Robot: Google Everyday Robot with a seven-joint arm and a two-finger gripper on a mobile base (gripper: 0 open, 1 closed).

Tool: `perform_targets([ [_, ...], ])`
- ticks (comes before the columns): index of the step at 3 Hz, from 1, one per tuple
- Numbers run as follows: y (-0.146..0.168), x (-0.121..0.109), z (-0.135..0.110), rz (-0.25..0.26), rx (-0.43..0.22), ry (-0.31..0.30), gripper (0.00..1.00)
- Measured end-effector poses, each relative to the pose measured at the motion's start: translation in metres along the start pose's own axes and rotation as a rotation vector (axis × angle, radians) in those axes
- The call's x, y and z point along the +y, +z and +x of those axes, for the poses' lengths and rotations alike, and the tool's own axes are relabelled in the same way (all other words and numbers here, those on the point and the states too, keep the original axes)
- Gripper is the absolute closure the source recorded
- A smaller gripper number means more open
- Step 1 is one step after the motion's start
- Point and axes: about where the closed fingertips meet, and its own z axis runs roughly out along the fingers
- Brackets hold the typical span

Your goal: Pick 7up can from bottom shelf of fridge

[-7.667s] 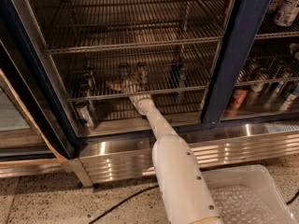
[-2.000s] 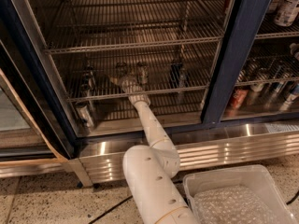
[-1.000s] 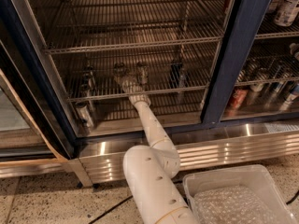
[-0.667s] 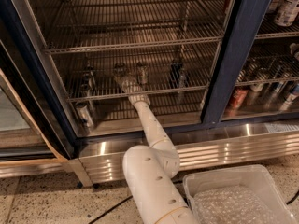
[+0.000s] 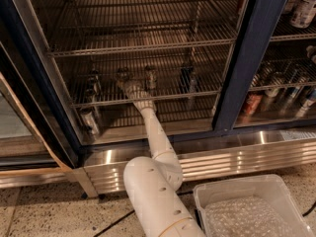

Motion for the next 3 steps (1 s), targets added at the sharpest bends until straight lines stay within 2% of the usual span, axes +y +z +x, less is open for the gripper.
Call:
perform_targets([
  [2, -0.014, 0.001, -0.013, -0.076, -0.066, 0.047, 1.0],
  [3, -0.021, -0.005, -0.012, -0.085, -0.076, 0.055, 1.0],
])
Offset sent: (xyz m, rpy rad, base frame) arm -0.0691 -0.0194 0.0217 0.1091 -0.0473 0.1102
